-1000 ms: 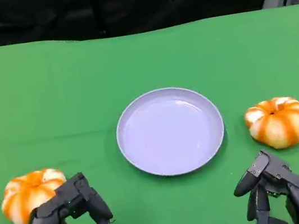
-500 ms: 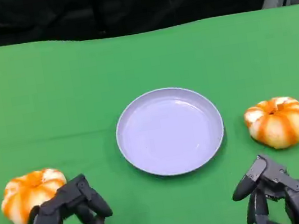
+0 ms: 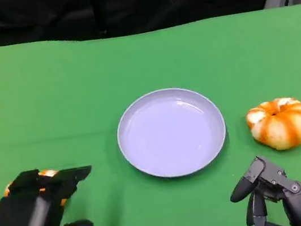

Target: Grasp the bread from the table and place it into the plate.

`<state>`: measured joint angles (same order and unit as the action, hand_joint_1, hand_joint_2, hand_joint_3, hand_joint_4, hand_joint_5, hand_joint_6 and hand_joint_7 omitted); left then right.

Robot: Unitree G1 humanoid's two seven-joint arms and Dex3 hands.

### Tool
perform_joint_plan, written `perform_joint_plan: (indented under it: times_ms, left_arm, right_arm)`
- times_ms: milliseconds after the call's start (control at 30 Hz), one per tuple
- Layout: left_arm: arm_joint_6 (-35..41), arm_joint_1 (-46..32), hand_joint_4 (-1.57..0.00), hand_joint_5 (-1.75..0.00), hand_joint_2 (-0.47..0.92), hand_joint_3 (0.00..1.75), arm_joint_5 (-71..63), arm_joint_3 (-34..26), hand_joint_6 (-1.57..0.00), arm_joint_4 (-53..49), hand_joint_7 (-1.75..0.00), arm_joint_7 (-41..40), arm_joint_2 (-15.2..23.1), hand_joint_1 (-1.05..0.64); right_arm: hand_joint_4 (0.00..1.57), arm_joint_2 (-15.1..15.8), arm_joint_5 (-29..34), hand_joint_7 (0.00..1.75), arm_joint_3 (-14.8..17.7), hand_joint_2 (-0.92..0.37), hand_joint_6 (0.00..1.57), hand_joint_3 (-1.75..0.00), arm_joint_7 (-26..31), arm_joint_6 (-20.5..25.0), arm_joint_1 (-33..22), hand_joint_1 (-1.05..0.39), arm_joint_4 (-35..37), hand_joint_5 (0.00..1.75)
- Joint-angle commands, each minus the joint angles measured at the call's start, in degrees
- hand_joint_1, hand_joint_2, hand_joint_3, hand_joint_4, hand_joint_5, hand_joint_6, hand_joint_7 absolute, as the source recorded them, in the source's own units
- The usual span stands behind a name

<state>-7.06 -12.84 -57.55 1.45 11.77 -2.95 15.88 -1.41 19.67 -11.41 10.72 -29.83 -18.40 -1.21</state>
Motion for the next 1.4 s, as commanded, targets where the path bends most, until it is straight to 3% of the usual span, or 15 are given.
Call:
perform_joint_plan:
  times_ms: [33, 167, 367, 533, 700, 1267, 1300, 1333, 1367, 1400]
  left_arm:
    - [9.0, 2.1, -0.01, -0.67, 0.92, 0.14, -6.3, 2.1, -0.32, 1.7, -0.01, 7.0, 1.9, -0.65]
    - [16.4, 7.7, 0.0, -0.52, 0.92, 0.07, -8.9, 5.4, -0.25, -3.9, -0.01, 13.2, 1.9, -0.63]
    - [23.4, 16.5, 0.0, -0.61, 0.86, 0.0, -8.7, 9.3, -0.29, -17.0, -0.02, 13.5, 1.5, -0.57]
    - [27.5, 22.0, 0.0, -0.59, 0.87, 0.01, -6.3, 11.9, -0.27, -26.5, -0.01, 12.9, 1.5, -0.53]
    - [27.7, 25.9, -0.03, -0.61, 0.88, 0.01, -2.2, 13.7, -0.29, -34.9, -0.01, 10.0, 2.2, -0.52]
    - [29.6, 27.1, -0.04, -0.6, 0.88, 0.0, 2.5, 17.9, -0.3, -35.9, -0.01, 7.8, 4.4, -0.52]
    - [22.4, 25.9, -0.04, -0.6, 0.88, 0.0, 5.2, 16.2, -0.3, -37.2, -0.01, -0.8, 4.4, -0.52]
    - [16.8, 25.1, -0.61, -1.28, 0.87, 0.1, 7.3, 14.9, -0.62, -38.4, -0.9, -7.4, 4.5, -0.33]
    - [12.7, 24.7, -0.81, -1.51, 0.86, 0.14, 8.9, 14.2, -0.68, -39.5, -1.31, -12.3, 4.6, -0.26]
    - [6.7, 24.0, -0.91, -1.62, 0.86, 0.17, 9.4, 13.9, -0.71, -35.5, -1.52, -20.4, 3.9, -0.23]
  right_arm:
    - [0.85, 0.2, -0.2, 1.75, 0.1, -0.67, 0.46, -1.47, 0.2, 0.6, -0.5, -0.17, -1.0, 1.75]
    - [0.86, 0.2, -0.5, 1.75, -0.2, -0.68, 0.45, -1.48, 0.0, 0.4, -0.5, -0.18, -1.0, 1.75]
    - [0.86, 0.1, -0.9, 1.75, -0.4, -0.67, 0.45, -1.48, -0.3, 0.9, -0.6, -0.16, -1.5, 1.75]
    - [0.85, 0.2, -0.5, 1.75, -0.3, -0.67, 0.45, -1.48, -0.2, 1.1, -1.0, -0.16, -1.9, 1.75]
    - [0.85, 0.2, -0.7, 1.75, -0.4, -0.67, 0.44, -1.48, -0.5, 1.4, -1.5, -0.16, -2.6, 1.75]
    - [0.85, 0.2, -0.7, 1.75, -0.4, -0.68, 0.44, -1.47, -0.6, 1.5, -1.6, -0.16, -2.7, 1.75]
    - [0.85, 0.3, -0.2, 1.75, -0.3, -0.68, 0.44, -1.47, -0.4, 1.4, -1.5, -0.16, -2.6, 1.75]
    - [0.85, 0.4, 0.1, 1.75, -0.3, -0.68, 0.44, -1.46, -0.2, 1.3, -1.5, -0.15, -2.6, 1.75]
    - [0.85, 0.5, 0.3, 1.75, -0.2, -0.68, 0.44, -1.46, -0.2, 1.2, -1.5, -0.15, -2.5, 1.75]
    - [0.85, 0.5, 0.1, 1.75, -0.3, -0.68, 0.44, -1.46, -0.3, 1.4, -1.6, -0.15, -2.6, 1.75]
